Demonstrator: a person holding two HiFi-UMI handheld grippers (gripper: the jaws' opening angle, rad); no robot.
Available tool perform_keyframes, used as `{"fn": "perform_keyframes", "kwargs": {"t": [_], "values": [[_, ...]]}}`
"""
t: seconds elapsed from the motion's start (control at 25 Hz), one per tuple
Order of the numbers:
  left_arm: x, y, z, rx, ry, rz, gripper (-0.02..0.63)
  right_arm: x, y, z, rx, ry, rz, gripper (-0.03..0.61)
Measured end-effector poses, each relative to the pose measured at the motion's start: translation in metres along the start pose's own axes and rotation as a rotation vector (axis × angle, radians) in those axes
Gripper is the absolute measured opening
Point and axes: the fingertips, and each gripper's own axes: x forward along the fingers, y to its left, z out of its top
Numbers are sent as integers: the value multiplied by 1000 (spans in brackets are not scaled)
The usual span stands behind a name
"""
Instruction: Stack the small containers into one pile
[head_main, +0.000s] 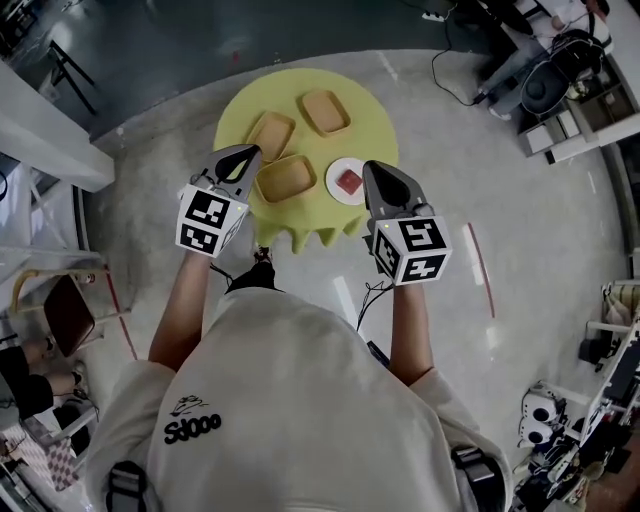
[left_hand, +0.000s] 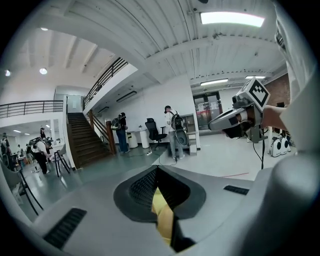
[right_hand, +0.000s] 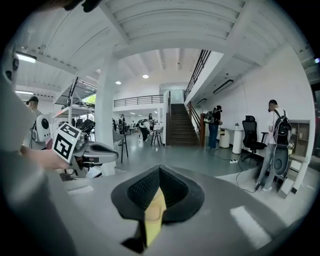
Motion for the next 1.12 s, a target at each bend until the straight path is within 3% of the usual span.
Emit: {"fn": "perform_keyframes", "kwargs": {"t": [0.2,0.48,0.76,1.12], "values": [[38,48,16,17,-19,-4,6,52,-21,18,-6,19,-22,11],[69,99,7,0,10,-20,6,112,-30,27,19,39,-29,11],[93,134,-11,-18,39,-45,6,157,-29,25,31,71,-35,11],[119,147,-34,-59,96,-83,6,178,-41,15,37,113,-50,11]]}}
